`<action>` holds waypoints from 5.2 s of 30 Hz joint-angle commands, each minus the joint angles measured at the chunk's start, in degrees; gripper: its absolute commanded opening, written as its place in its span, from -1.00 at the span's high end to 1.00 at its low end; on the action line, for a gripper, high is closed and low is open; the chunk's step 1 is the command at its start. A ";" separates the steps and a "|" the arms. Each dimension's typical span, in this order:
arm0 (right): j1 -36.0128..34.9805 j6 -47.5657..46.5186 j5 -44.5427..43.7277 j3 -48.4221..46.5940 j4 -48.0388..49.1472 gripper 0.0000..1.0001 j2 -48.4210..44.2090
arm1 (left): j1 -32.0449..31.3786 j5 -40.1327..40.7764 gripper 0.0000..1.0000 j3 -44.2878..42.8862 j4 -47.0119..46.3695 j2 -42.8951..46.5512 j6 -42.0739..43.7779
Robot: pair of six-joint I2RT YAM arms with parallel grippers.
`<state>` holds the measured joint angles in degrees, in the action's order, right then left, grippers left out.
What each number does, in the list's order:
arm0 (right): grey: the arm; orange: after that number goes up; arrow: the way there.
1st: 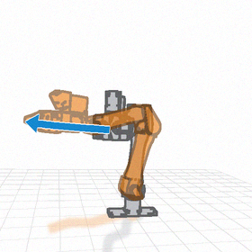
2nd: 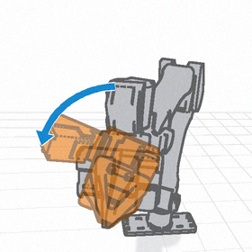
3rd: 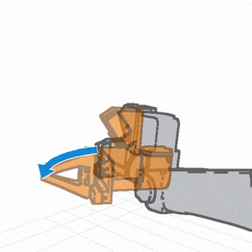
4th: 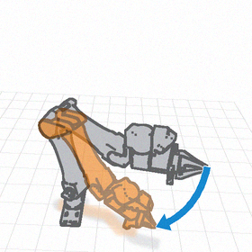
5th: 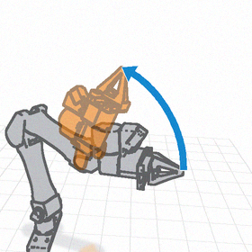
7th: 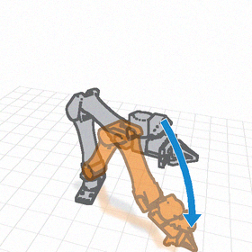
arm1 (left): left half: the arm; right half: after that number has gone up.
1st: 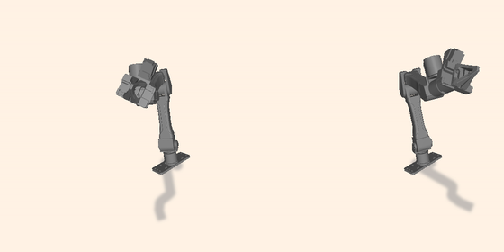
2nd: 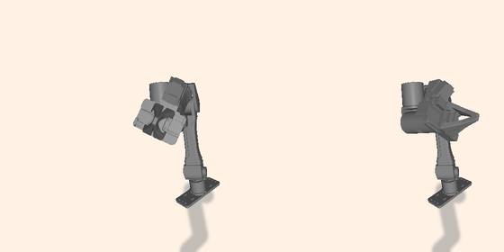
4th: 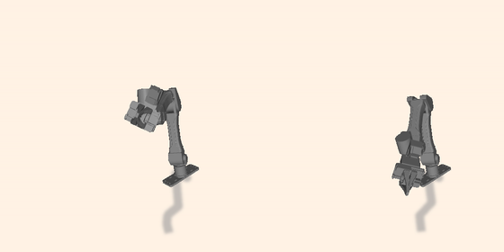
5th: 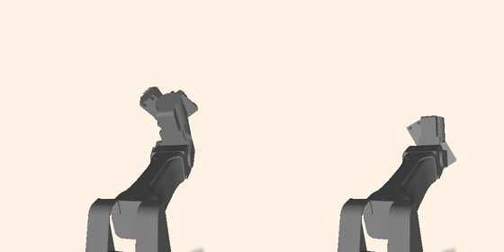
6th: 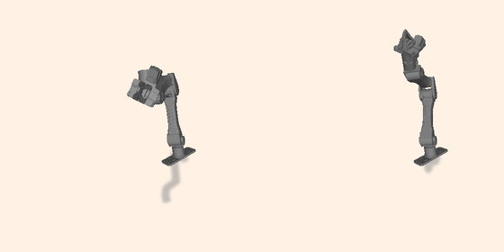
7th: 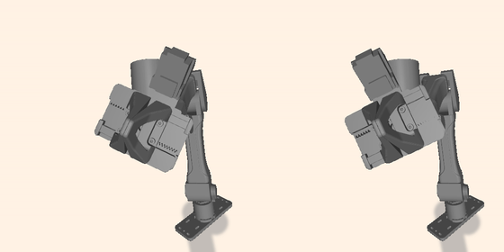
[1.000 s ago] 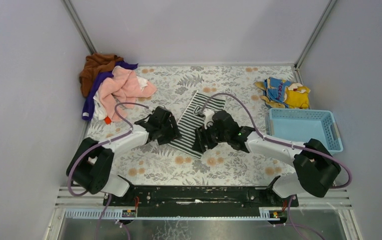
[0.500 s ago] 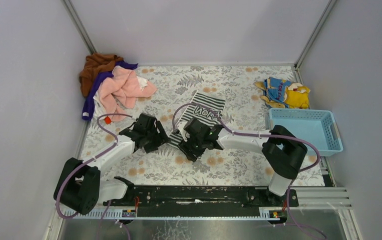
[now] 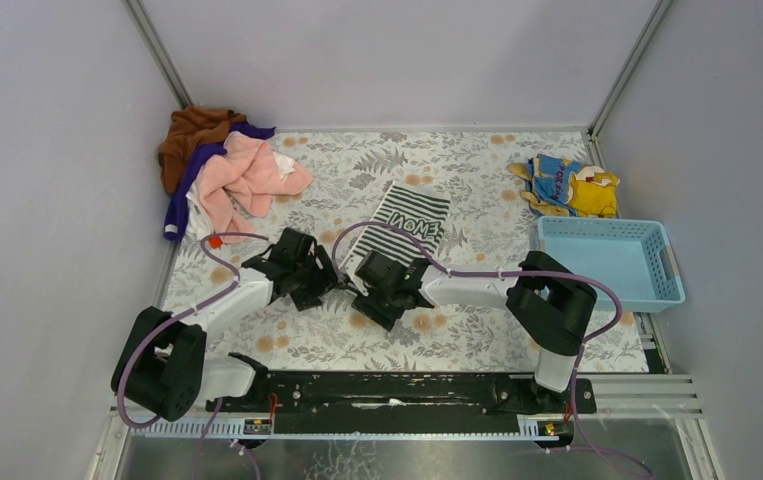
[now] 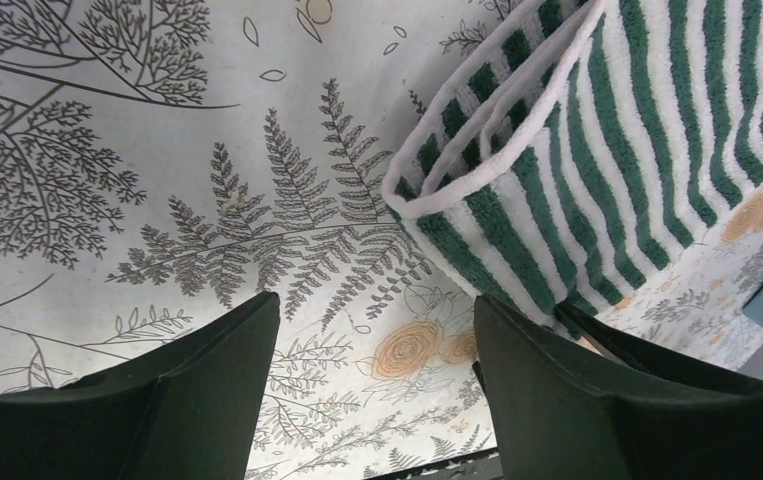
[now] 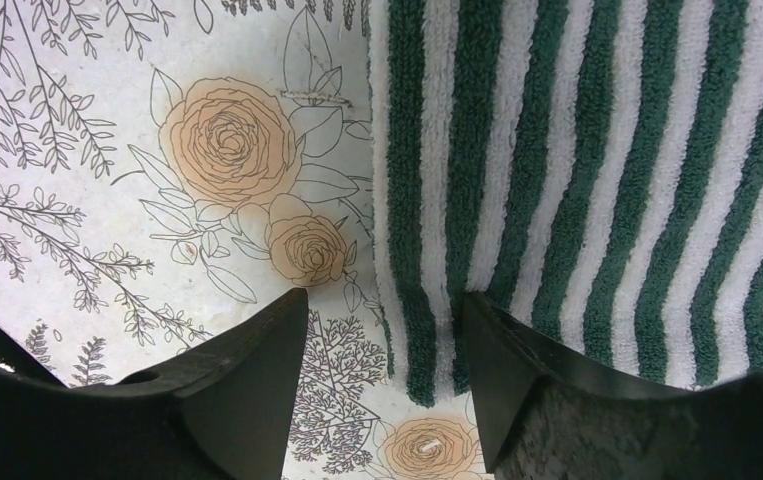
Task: Roll the towels
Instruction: Roll the towel at the center of the board.
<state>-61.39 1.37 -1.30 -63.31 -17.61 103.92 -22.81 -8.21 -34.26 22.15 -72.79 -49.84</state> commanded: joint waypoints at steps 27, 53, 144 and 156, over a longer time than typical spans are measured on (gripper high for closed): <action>-1.15 0.42 2.70 0.69 2.46 -0.29 -6.91 | -5.93 10.26 0.16 -2.32 -3.50 -14.58 -5.83; -2.27 -3.78 -3.16 1.28 1.56 -0.27 -10.02 | -6.83 12.70 0.24 -3.42 -1.01 -17.74 -2.82; 1.61 10.94 5.95 6.85 8.75 0.07 -15.75 | -2.84 7.47 0.21 -4.84 -2.12 -17.52 -0.81; -0.84 5.58 1.57 2.76 7.21 0.06 -8.19 | -2.91 7.62 0.21 -4.93 -2.03 -17.92 -0.43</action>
<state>-62.04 9.85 4.56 -58.00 -9.04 95.15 -25.74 -4.56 -41.82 18.61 -86.83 -52.40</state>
